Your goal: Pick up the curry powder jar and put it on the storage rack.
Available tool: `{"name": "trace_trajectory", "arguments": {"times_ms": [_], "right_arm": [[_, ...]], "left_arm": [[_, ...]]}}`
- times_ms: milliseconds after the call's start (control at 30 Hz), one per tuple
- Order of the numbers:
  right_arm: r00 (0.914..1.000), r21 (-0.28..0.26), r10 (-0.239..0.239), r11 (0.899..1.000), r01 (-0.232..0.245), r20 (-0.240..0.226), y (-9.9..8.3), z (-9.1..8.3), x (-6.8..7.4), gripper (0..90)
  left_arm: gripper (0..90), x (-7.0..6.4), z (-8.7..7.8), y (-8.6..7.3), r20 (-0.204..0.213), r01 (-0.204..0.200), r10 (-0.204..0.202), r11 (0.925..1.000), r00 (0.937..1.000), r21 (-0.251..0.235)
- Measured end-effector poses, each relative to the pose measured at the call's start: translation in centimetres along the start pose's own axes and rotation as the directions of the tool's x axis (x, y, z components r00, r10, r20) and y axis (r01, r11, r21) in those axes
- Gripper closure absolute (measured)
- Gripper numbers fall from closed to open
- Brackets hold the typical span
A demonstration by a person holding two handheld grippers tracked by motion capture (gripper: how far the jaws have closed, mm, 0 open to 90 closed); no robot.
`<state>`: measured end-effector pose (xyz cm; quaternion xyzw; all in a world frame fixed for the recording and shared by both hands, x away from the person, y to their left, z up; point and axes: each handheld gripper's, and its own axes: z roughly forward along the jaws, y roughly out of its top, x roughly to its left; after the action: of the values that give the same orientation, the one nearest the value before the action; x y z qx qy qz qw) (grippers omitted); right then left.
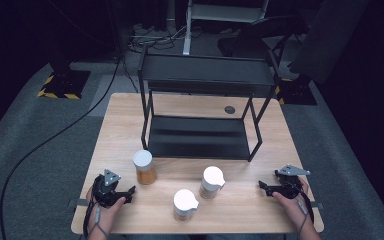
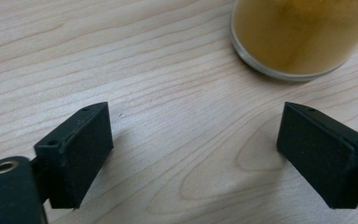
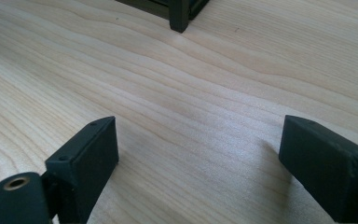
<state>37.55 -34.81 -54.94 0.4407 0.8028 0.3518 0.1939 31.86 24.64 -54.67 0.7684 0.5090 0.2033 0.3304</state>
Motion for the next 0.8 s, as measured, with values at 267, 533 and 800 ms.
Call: {"name": "trace_trajectory", "arguments": {"times_ms": [267,533,800], "right_arm": [[1.0,0.0,0.0,1.0,0.0,0.0,0.0,0.0,0.0,11.8],[1.0,0.0,0.0,1.0,0.0,0.0,0.0,0.0,0.0,11.7],[1.0,0.0,0.0,1.0,0.0,0.0,0.0,0.0,0.0,11.7]], "left_arm": [[9.7,-0.5,-1.3,0.5,-0.003,-0.024,0.024,0.9948,0.9997,-0.099],[9.3,-1.1,-2.8,0.9,-0.005,-0.062,0.063,0.9763,0.998,-0.207],[9.5,-1.9,-4.0,1.5,-0.009,-0.094,0.095,0.9627,0.9954,-0.254]]}}
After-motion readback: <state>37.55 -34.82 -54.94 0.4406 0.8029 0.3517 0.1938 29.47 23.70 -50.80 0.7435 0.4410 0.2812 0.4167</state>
